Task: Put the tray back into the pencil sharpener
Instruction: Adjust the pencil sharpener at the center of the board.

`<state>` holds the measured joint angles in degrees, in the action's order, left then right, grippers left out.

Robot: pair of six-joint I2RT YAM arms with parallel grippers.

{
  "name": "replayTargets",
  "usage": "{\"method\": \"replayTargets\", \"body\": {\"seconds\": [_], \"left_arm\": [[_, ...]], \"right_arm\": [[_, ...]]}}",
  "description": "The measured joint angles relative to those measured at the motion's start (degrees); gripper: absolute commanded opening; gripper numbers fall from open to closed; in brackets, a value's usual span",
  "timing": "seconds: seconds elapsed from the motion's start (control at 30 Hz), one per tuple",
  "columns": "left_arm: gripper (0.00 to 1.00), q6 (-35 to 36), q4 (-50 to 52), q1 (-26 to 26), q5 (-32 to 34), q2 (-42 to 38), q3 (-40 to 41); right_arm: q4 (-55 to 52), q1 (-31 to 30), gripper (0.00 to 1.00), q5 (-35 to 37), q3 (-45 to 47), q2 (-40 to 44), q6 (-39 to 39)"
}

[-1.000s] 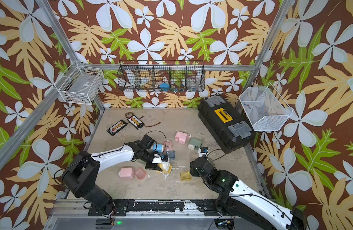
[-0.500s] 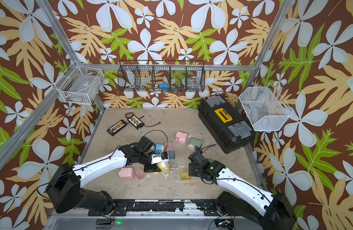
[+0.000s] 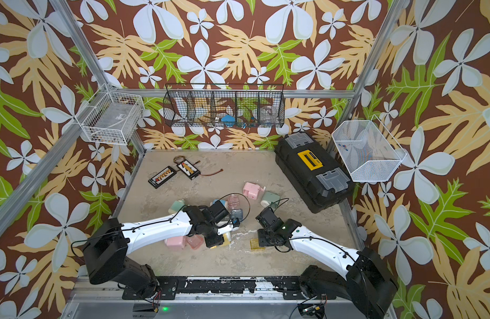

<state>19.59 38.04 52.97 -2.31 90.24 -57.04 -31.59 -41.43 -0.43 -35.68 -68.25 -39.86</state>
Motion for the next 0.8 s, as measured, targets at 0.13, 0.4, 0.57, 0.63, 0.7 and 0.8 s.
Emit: {"method": "replayTargets", "body": {"seconds": [0.13, 0.4, 0.57, 0.63, 0.7, 0.8], "left_arm": [[0.25, -0.81, 1.29, 1.4, 2.27, 2.56, -2.16], [0.51, -1.25, 0.96, 1.77, 2.91, 2.4, -1.66], [0.62, -0.59, -1.11, 1.84, 2.82, 1.73, 0.83], [0.65, 0.07, -1.05, 1.84, 2.19, 1.36, 1.84], [0.67, 0.33, -1.57, 1.84, 1.6, 0.7, 2.45], [0.67, 0.76, -2.56, 1.84, 0.48, -0.35, 3.32]], "right_arm": [[1.16, 0.0, 0.51, -0.04, 1.22, 0.63, -0.24], [1.9, 0.0, 0.52, -0.81, 3.15, 1.99, -0.7], [2.03, 0.02, 0.52, -1.03, 3.41, 2.16, -1.31], [2.03, 0.02, 0.52, -1.05, 3.41, 2.16, -1.33], [2.03, 0.02, 0.52, -1.07, 3.41, 2.16, -1.36], [2.03, 0.02, 0.53, -1.09, 3.41, 2.19, -1.51]]}}
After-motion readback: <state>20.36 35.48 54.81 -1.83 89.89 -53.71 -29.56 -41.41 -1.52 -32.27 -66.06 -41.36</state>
